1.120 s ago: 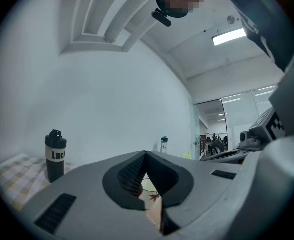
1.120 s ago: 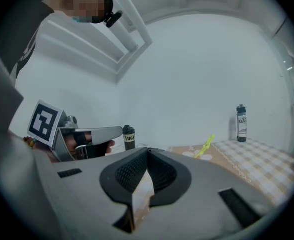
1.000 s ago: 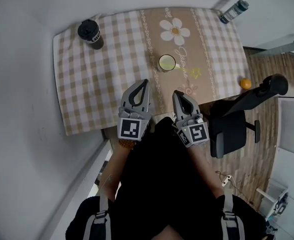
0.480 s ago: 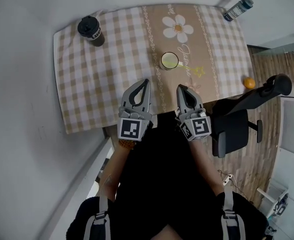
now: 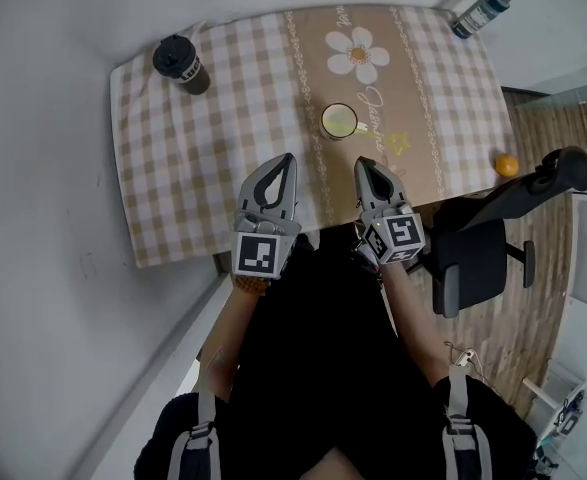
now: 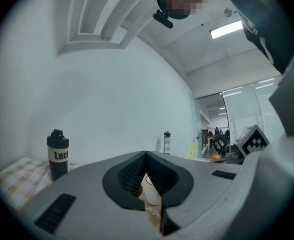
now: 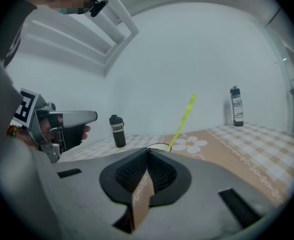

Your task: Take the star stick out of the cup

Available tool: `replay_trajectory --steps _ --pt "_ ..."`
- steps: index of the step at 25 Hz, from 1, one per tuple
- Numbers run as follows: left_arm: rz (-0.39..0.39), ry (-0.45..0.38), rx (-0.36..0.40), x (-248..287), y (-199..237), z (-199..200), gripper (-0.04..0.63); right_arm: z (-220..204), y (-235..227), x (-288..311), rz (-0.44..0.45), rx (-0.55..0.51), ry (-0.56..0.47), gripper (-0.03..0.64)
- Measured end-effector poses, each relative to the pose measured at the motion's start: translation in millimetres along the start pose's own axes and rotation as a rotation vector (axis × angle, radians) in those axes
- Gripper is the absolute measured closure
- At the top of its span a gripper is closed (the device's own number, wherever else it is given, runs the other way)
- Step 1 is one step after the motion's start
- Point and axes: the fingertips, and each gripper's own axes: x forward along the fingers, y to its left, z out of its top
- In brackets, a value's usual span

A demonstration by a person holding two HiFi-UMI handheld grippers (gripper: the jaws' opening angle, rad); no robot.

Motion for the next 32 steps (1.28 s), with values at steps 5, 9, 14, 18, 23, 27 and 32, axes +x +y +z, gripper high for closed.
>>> replay_trajectory --steps 5,9,14,18,23,27,32 --pt "-0.003 -0.006 0.021 0.3 -1.0 1.3 0.591 -3.3 -8.8 7.6 -0.011 -0.003 0.011 0.612" --pt "0.004 -0.007 0.017 -1.2 0.1 2.1 0.591 -4.9 -16.3 12.5 -0.011 0.030 0.029 0.612" --pt "0.016 -0.002 0.020 -1.4 5.4 1.9 0.591 -6.4 -17.4 19.4 0.001 0.027 0.049 0.612" --pt "0.027 -0.003 0.018 0.2 10.3 3.3 0.591 -9.1 -18.0 25.4 0.005 0.022 0.069 0.611" --pt "0.029 -0.012 0.017 13.0 20.3 4.4 0.591 -7.6 -26.3 41.3 -0.005 0.009 0.087 0.611" --pt "0.027 -0.021 0.006 32.6 33.7 6.6 0.591 -11.0 -33.0 66.3 0.016 0.027 0.124 0.552" --pt "0.020 -0.021 0.006 48.0 42.3 6.8 0.591 -8.8 -41.7 83.4 0.009 0.019 0.138 0.552"
